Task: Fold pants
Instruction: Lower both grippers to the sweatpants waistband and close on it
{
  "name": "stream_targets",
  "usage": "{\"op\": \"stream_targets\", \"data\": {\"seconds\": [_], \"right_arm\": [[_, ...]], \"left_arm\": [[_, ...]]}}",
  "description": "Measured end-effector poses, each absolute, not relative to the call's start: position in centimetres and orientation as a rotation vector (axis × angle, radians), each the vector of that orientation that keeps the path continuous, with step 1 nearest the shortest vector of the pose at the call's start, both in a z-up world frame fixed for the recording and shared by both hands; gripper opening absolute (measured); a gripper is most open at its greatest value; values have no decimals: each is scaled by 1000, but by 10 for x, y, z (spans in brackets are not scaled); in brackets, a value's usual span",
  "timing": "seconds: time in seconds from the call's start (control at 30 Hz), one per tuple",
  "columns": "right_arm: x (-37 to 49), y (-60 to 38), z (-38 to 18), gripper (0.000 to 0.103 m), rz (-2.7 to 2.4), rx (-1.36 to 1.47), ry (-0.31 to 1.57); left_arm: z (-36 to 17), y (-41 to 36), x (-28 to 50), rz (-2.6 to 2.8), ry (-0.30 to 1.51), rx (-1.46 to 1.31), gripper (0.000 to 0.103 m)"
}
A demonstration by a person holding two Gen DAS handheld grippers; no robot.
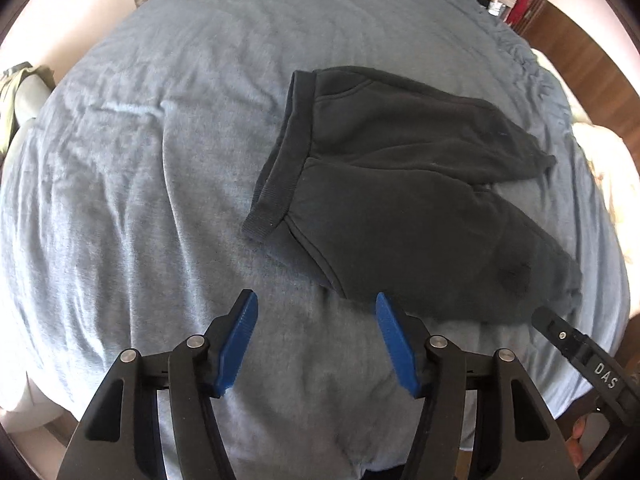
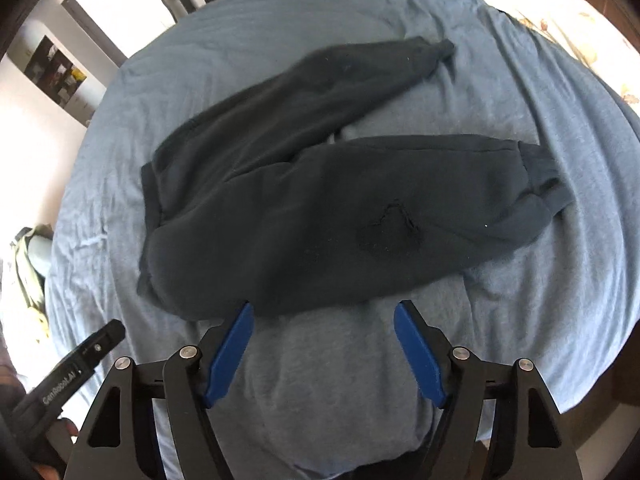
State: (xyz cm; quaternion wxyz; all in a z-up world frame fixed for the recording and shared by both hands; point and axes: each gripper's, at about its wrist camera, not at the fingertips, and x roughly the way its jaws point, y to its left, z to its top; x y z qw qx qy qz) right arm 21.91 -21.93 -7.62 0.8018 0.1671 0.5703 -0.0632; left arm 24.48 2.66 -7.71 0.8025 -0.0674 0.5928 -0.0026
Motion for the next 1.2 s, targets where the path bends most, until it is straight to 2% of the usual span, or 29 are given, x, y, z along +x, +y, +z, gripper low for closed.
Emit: {"op": "stream_targets", "data": {"seconds": [0.2,0.5,1.0,1.07,1.13,1.17,1.2], "right_arm": [[229,-226,-108,65,-164,432,1269],[237,-245,-133,61,-260,612,1270],[247,-262,-166,55,-333,660,1311],[251,-263,-171,53,-338,661,1327],[256,-261,-173,48,-334,639,1337],[259,-261,-174,43,-333,626,1341],[260,-261,-173,36,-333,611,1342]], "left_arm": [[-118,24,256,-44,1365,-213,58],[-133,31,276,-66,1391,-222,57],[-165,20,298,-68,1436,-214,54],[-165,22,299,-73,1434,-215,51],[-164,22,300,-83,1431,-211,42],[-163,22,299,-86,1430,-210,39],[-163,22,299,-86,1428,-207,32]]}}
